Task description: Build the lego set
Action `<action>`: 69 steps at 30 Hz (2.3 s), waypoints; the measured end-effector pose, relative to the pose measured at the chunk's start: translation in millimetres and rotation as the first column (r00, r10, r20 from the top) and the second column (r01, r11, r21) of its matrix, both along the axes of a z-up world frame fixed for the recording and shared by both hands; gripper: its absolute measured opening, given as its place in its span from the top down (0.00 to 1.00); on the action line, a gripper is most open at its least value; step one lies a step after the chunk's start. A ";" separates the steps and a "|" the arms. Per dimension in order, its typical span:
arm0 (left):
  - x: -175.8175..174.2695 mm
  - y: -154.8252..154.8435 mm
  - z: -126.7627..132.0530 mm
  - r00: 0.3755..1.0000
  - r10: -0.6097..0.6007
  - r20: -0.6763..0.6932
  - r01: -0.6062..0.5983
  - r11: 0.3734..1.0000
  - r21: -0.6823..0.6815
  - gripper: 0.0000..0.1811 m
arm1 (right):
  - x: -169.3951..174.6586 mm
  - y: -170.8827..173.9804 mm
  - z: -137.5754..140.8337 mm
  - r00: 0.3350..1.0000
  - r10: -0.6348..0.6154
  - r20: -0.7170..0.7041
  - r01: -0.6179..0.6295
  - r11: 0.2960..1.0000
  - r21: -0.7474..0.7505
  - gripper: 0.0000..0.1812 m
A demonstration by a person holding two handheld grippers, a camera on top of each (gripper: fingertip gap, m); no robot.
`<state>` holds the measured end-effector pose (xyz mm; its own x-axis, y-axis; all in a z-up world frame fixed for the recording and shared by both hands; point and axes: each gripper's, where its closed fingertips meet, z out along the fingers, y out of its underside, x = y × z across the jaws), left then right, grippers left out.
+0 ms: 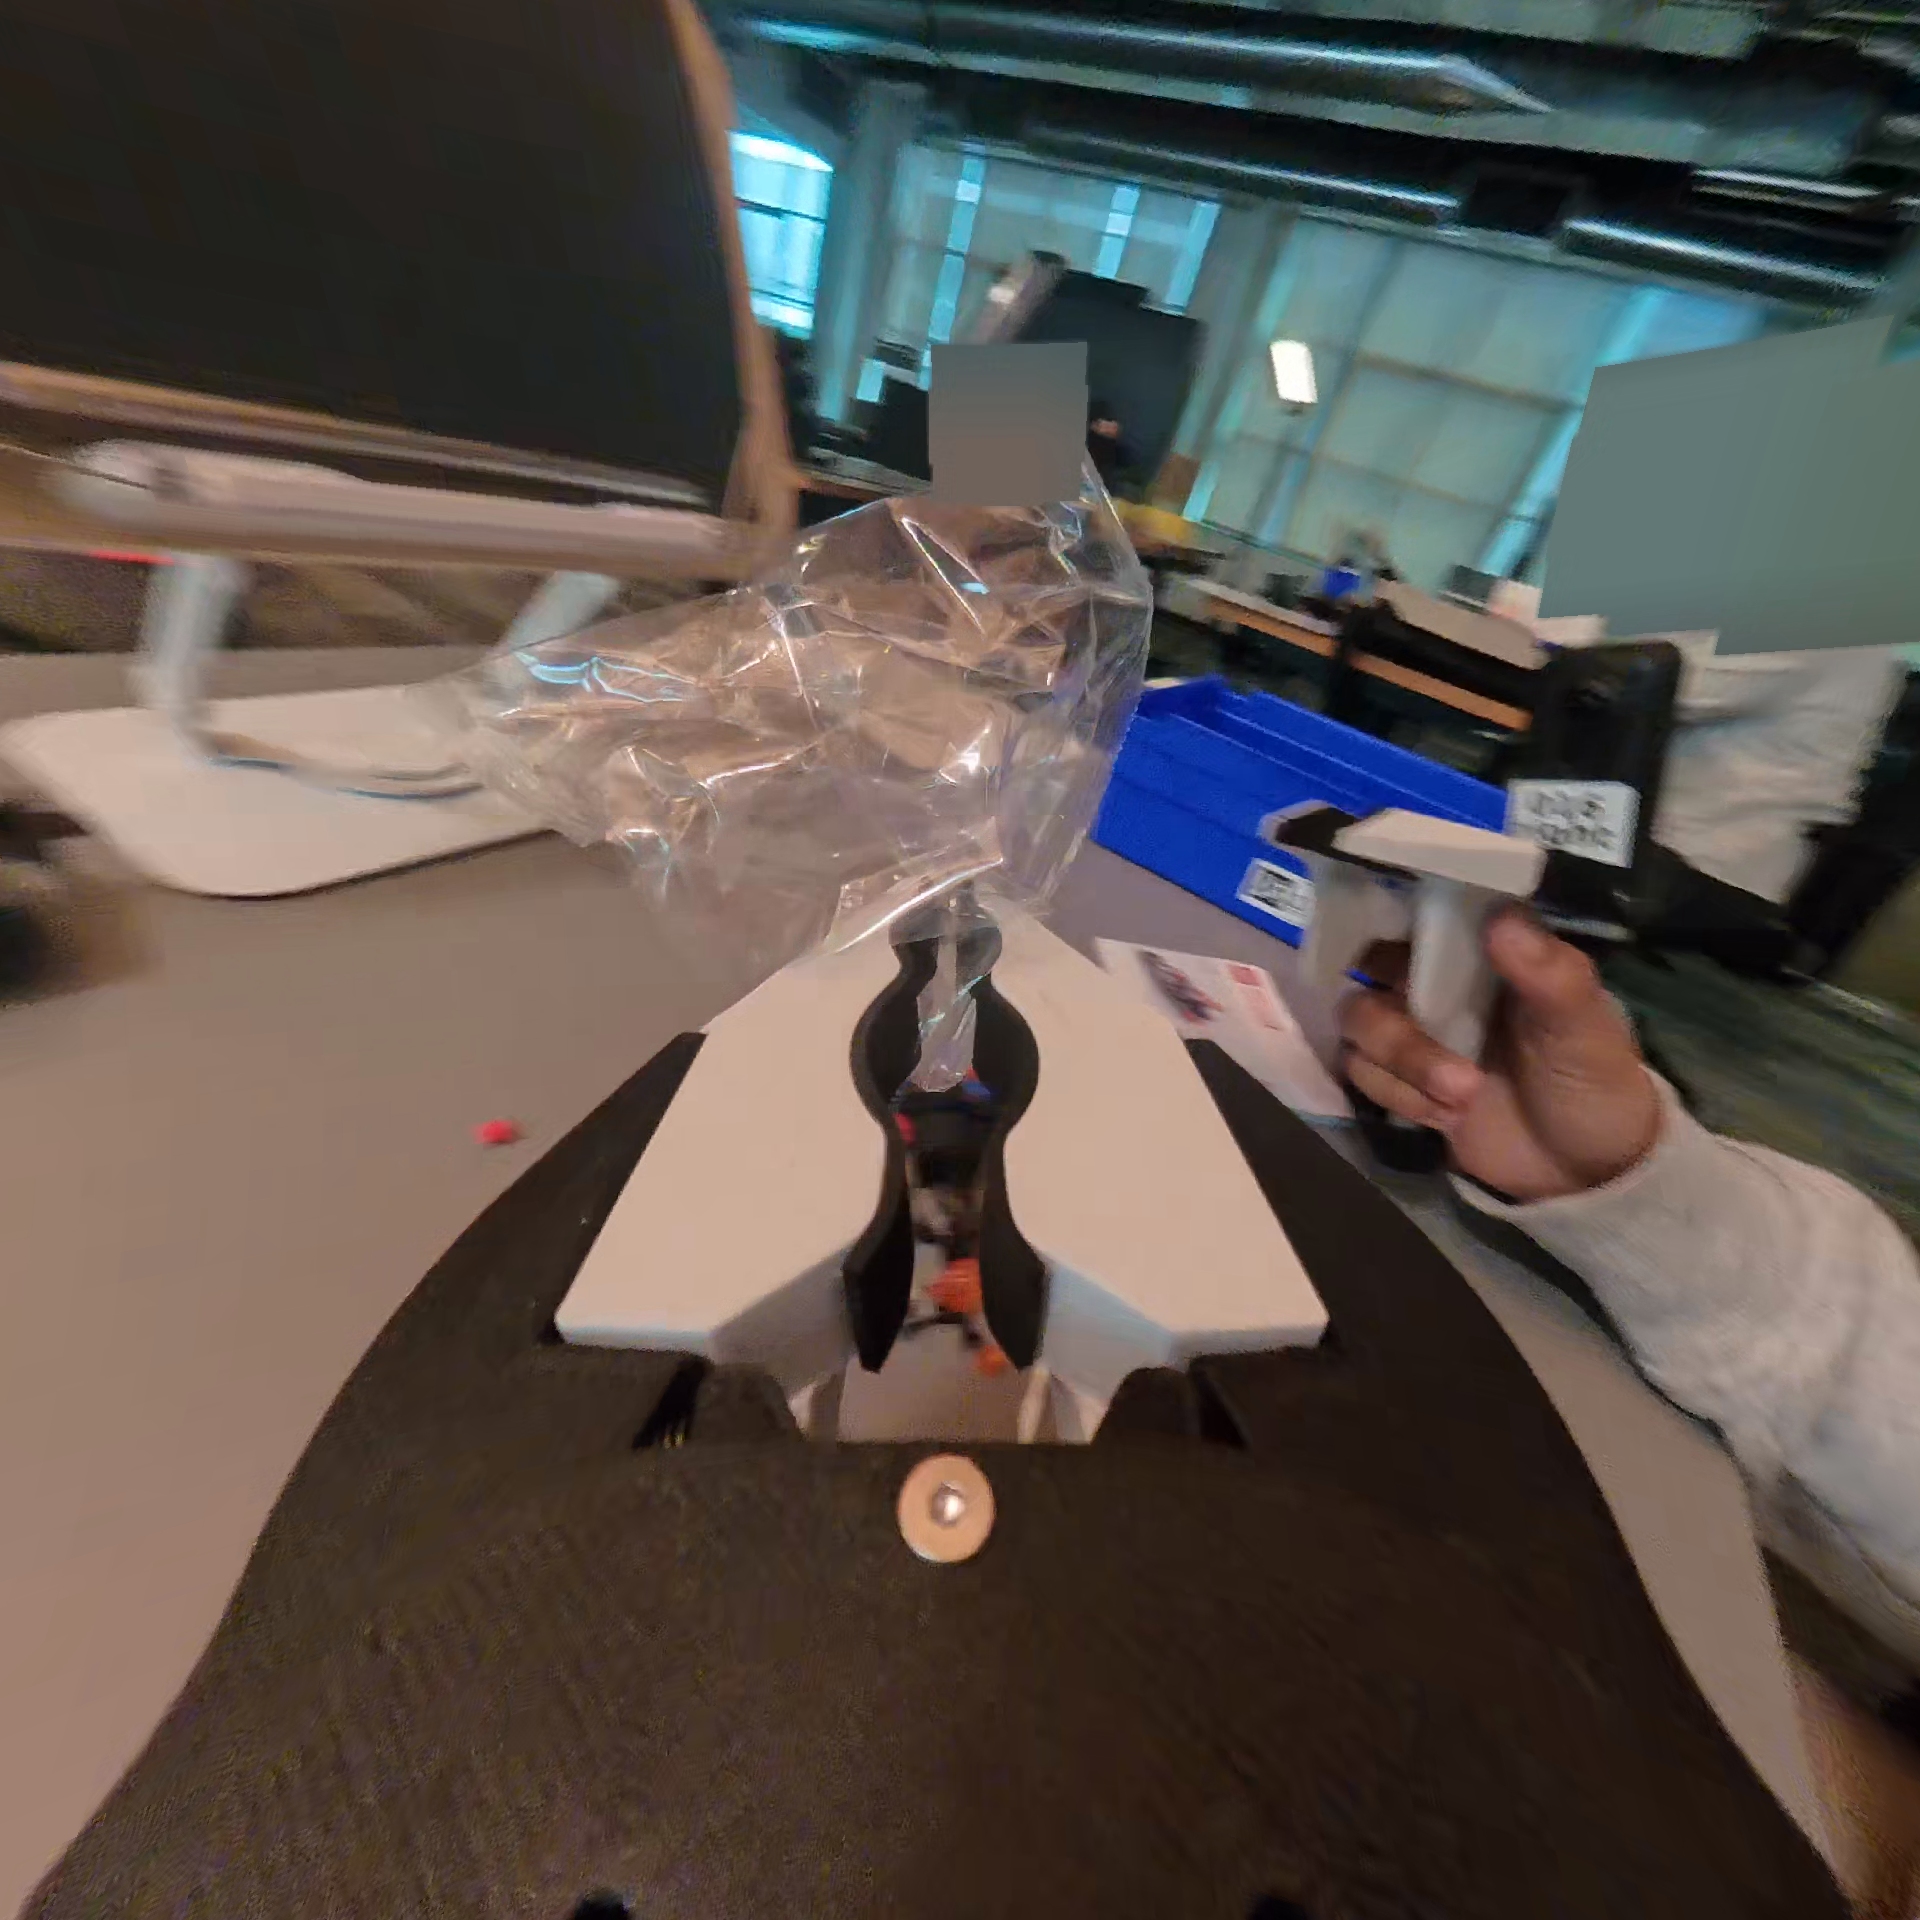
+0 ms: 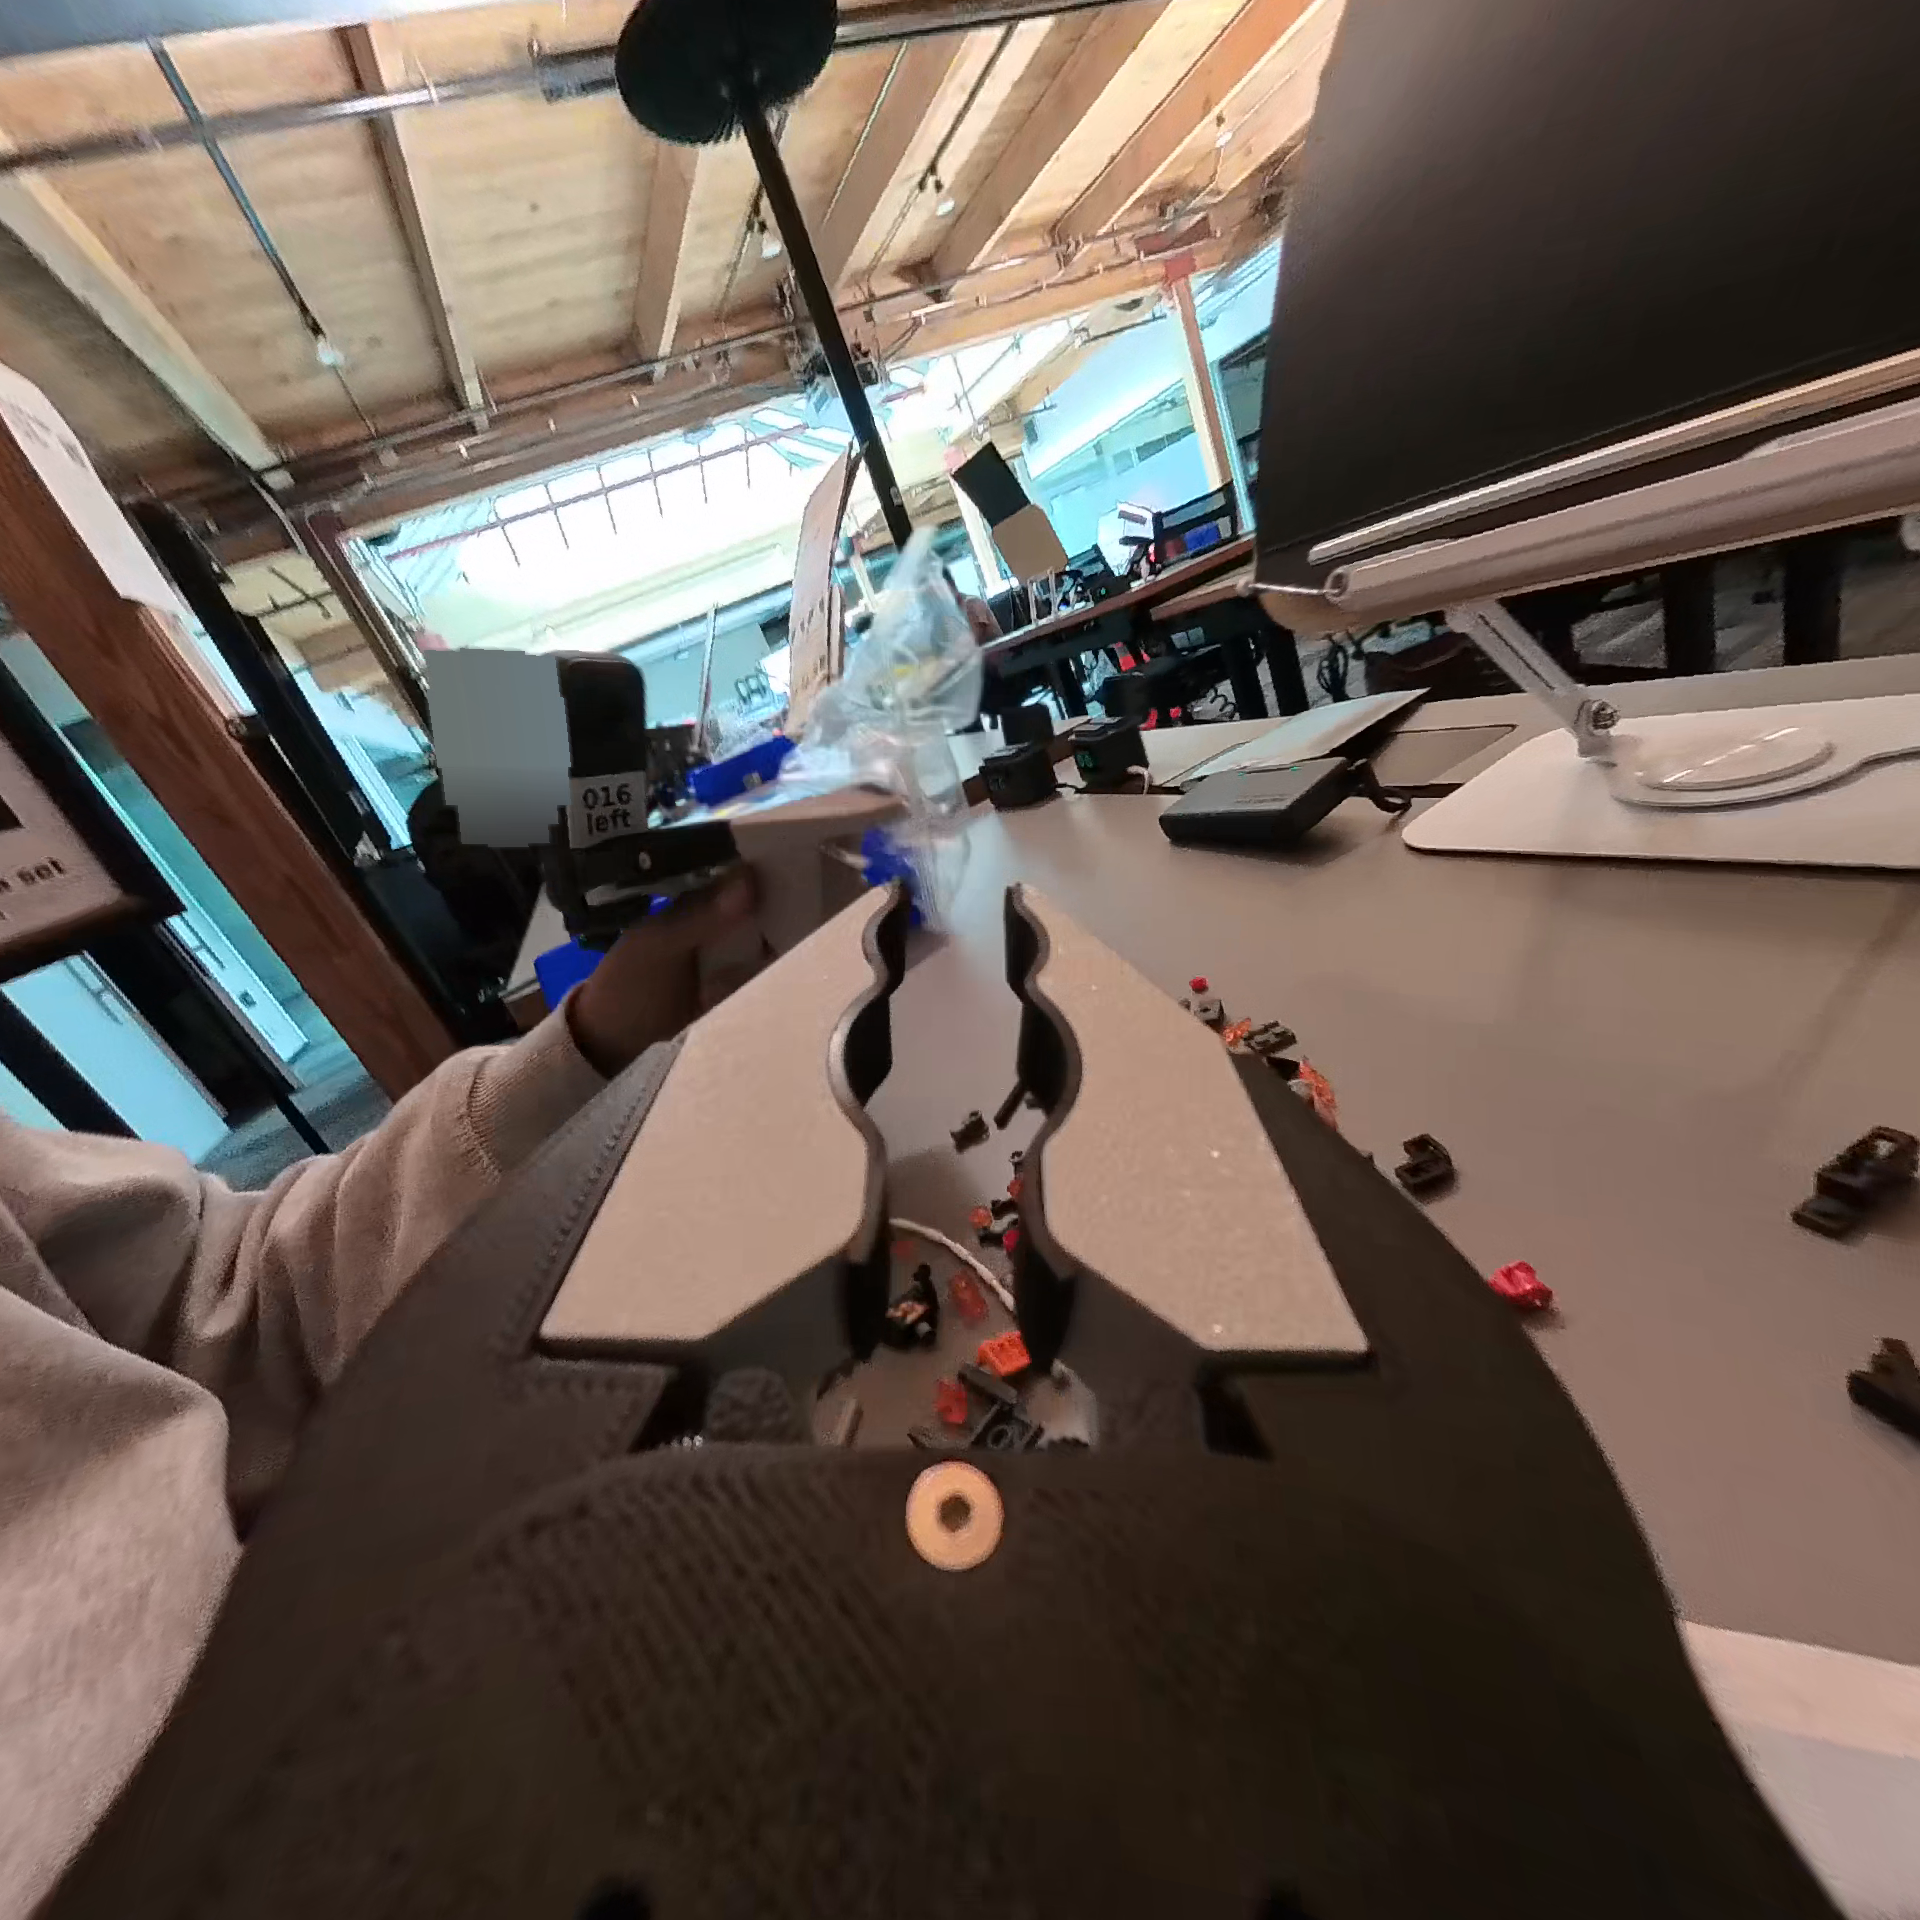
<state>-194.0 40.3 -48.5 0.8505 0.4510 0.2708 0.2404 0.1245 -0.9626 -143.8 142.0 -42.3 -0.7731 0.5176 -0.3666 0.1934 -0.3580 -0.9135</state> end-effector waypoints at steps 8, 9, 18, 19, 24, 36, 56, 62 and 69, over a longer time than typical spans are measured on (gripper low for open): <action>-49.8 -260.9 71.8 0.655 0.686 -0.316 -0.753 0.559 -0.346 1.00 | -2.3 0.3 -4.1 0.999 0.003 0.032 -0.002 1.000 -0.014 0.91; -45.5 -299.3 67.7 0.585 0.744 -0.321 -0.795 0.448 -0.410 0.99 | -2.5 -1.5 -5.8 0.999 0.003 0.035 -0.003 1.000 -0.002 0.91; -24.7 -419.8 -27.5 0.406 0.908 -0.099 -0.647 0.209 -0.733 0.80 | -5.4 -9.3 -15.8 0.999 -0.015 0.039 0.012 0.996 0.084 0.92; -26.9 -417.8 -32.1 0.412 0.907 -0.084 -0.640 0.222 -0.736 0.80 | -5.7 -9.0 -16.1 0.999 -0.020 0.037 0.017 0.996 0.089 0.92; -24.6 -423.5 -19.4 0.353 0.930 -0.105 -0.672 0.174 -0.720 0.56 | -6.3 -4.9 -14.9 0.999 -0.042 0.028 0.039 0.996 0.085 0.93; -11.9 -258.5 115.5 0.643 0.713 -0.278 -0.766 0.600 -0.233 0.65 | -5.4 0.4 -10.8 0.998 -0.062 0.012 0.061 0.996 0.071 0.94; -64.6 -68.1 -51.2 0.927 0.332 0.174 -0.299 0.934 -0.193 1.00 | -43.3 63.4 -70.0 0.942 -0.335 0.018 0.264 0.773 0.577 0.87; -64.8 -69.3 -44.5 0.935 0.355 0.006 -0.343 0.907 -0.245 1.00 | -40.6 96.8 -48.8 0.921 -0.390 -0.020 0.350 0.800 0.487 0.77; -44.2 -58.4 -51.0 0.917 0.349 -0.192 -0.397 0.845 -0.358 1.00 | -29.9 97.0 -44.6 0.920 -0.383 -0.083 0.374 0.793 0.481 0.78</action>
